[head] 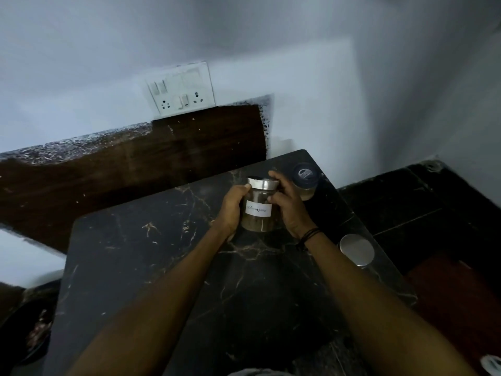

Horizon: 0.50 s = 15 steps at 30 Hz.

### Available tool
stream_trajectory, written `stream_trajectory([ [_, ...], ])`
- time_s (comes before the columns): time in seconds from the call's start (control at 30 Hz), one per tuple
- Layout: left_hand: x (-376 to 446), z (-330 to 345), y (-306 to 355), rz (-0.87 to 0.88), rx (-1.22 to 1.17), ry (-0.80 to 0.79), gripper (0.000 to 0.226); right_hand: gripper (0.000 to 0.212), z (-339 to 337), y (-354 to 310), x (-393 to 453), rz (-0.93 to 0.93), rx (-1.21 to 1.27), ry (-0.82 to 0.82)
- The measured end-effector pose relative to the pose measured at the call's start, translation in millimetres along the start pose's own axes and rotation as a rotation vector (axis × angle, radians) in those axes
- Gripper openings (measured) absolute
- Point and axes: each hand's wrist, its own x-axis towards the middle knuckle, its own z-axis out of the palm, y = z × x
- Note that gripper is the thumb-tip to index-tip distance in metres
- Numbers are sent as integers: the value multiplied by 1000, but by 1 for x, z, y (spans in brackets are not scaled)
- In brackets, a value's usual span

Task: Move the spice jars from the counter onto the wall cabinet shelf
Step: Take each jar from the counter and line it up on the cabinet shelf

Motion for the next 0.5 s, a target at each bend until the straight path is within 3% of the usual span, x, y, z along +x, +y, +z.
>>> stream_trajectory([
  [0.17,-12,-5,4,72,20,59,48,70,13,-7,-4,-10,-19,-21],
  [0.27,-13,-8,21,170,-47,113,49,59,25,-25,1,-50,-7,-28],
  [0.4,-4,-6,86,347,-113,144,31,58,43,-84,15,-194,-10,-68],
  [0.5,0,-5,154,462,-158,152,35,59,56,-145,27,-342,-1,-98],
])
